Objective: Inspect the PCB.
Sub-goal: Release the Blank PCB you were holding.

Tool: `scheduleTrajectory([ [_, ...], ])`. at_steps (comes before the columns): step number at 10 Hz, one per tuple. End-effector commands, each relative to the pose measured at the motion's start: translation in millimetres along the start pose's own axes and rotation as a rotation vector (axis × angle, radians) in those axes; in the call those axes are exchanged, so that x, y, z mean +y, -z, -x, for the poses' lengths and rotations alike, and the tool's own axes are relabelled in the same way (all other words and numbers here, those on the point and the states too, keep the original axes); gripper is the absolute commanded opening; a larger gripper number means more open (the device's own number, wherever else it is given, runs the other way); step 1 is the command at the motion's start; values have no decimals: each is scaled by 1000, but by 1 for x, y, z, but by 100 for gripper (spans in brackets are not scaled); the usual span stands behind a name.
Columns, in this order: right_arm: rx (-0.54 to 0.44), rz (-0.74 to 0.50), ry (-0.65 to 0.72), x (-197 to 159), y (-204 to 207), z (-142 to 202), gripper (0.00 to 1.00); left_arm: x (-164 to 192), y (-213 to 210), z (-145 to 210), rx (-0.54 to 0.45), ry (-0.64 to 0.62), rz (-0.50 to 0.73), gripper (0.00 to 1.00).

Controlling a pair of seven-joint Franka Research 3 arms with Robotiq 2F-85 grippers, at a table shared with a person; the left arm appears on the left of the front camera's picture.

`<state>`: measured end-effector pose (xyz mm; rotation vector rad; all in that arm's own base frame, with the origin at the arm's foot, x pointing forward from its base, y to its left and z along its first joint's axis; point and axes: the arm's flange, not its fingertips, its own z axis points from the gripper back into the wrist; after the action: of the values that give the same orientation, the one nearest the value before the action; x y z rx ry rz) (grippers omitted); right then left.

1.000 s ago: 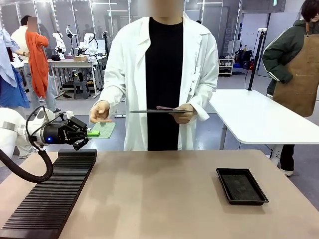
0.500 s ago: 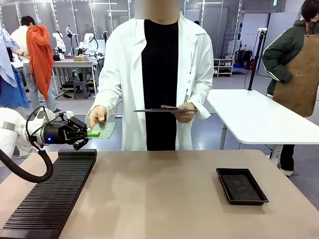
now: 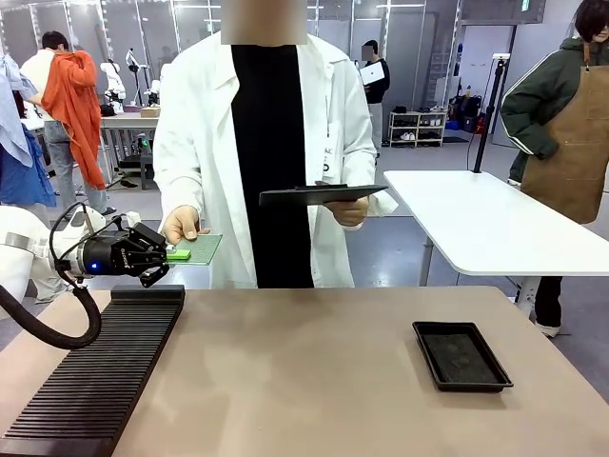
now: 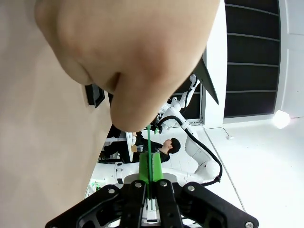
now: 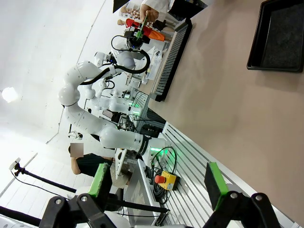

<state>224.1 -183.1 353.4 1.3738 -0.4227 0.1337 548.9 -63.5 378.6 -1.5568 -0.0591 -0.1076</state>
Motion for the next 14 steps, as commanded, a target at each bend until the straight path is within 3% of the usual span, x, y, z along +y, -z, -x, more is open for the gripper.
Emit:
scheduleTrajectory([
  [1, -3, -1, -4, 0, 1, -2, 100, -5, 1, 0, 3, -9, -11, 0],
  [8, -3, -1, -4, 0, 1, -2, 100, 0, 0, 0, 0, 0, 0, 3],
  [9, -3, -1, -4, 0, 1, -2, 100, -1, -1, 2, 38, 29, 10, 33],
  [10, -3, -1, -4, 0, 1, -2, 100, -2, -1, 3, 36, 12, 31, 31],
  [11, -3, -1, -4, 0, 1, -2, 100, -2, 1, 4, 41, 17, 28, 61],
  [12, -3, -1, -4, 0, 1, -2, 100, 0, 4, 5, 44, 4, 36, 59],
  [13, -3, -1, -4, 0, 1, -2, 100, 1, 5, 5, 41, 1, 38, 89],
  [14, -3, -1, -4, 0, 1, -2, 100, 1, 4, 7, 42, 2, 35, 86],
])
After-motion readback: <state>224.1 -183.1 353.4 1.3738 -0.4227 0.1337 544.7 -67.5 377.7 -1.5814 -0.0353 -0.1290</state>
